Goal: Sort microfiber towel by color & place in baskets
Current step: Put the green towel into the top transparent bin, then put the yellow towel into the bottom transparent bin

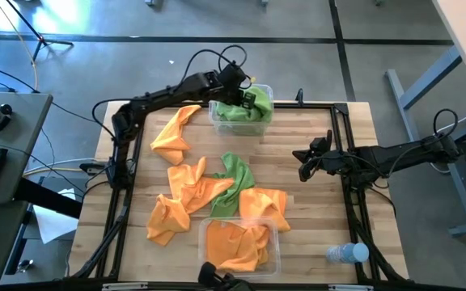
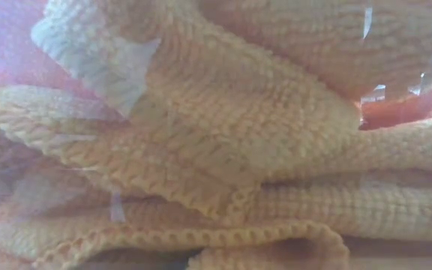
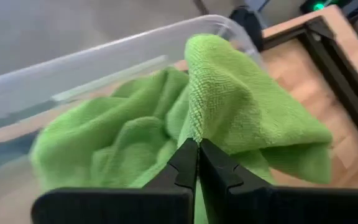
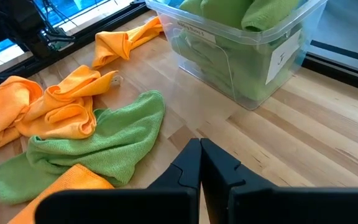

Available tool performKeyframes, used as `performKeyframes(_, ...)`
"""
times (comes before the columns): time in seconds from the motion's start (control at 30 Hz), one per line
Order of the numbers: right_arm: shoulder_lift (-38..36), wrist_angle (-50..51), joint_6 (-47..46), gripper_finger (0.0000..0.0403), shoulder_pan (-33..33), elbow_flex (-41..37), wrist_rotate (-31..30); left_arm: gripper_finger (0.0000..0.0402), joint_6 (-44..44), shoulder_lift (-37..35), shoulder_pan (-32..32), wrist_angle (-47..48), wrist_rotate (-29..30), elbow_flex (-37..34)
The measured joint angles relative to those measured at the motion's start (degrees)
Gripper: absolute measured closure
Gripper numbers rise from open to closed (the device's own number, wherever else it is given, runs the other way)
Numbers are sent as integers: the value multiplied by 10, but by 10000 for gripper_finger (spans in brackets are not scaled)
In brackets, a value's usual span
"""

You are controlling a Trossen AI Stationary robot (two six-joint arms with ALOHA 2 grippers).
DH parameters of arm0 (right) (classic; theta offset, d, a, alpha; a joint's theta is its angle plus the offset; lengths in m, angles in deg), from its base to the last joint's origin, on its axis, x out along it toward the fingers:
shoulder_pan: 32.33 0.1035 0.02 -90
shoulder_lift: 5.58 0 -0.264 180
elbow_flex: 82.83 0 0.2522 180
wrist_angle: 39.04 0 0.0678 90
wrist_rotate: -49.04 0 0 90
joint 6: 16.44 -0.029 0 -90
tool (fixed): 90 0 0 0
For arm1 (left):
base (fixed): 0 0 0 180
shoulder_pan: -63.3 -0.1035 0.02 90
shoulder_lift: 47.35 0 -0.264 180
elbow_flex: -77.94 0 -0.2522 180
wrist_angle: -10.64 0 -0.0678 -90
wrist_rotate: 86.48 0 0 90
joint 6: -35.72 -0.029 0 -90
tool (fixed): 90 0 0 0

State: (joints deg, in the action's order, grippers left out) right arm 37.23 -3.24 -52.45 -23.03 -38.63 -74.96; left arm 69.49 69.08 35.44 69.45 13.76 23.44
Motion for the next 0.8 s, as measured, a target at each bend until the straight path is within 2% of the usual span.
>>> performKeyframes(0.2, 0, 0, 0, 402, 0, 0, 2, 390, -24, -1, -18, 30, 24, 0)
performKeyframes(0.43, 0, 0, 0, 402, 0, 0, 4, 331, -27, -1, -42, 107, 24, 0)
performKeyframes(0.6, 0, 0, 0, 402, 0, 0, 4, 286, -42, -4, -44, 120, 21, 0)
performKeyframes(0.8, 0, 0, 0, 402, 0, 0, 4, 271, -105, -47, -44, 145, 29, 0)
